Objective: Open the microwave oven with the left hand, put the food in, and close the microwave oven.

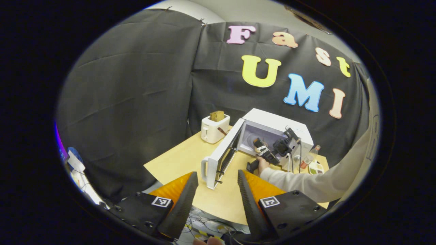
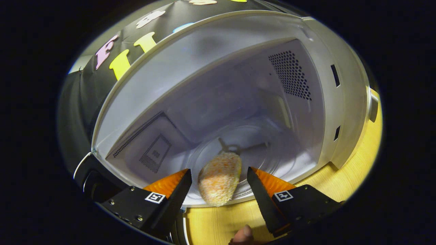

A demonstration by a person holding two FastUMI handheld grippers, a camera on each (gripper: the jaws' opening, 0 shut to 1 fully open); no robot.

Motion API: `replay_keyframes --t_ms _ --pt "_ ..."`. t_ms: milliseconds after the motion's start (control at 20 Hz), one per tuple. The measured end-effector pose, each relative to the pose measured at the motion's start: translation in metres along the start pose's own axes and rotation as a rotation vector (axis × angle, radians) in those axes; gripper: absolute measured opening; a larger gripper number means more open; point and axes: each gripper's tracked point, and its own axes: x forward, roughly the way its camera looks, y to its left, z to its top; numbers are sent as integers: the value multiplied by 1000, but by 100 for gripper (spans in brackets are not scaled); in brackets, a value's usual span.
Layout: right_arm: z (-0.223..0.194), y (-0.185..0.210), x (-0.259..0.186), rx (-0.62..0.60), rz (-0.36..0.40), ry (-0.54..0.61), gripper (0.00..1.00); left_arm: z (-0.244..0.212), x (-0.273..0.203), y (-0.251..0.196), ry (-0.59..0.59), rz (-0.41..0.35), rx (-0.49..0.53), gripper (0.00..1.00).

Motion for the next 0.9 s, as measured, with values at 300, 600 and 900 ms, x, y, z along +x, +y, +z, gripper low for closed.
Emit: replay_keyframes --t_ms 300,600,900 --pt "24 5 -44 -74 56 1 100 8 -28 22 -89 8 -18 79" --pt "45 4 -147 -211 114 50 100 9 -49 56 -177 -85 -58 84" --pt "40 -23 -260 -316 126 127 100 -9 -42 90 -219 -196 -58 84"
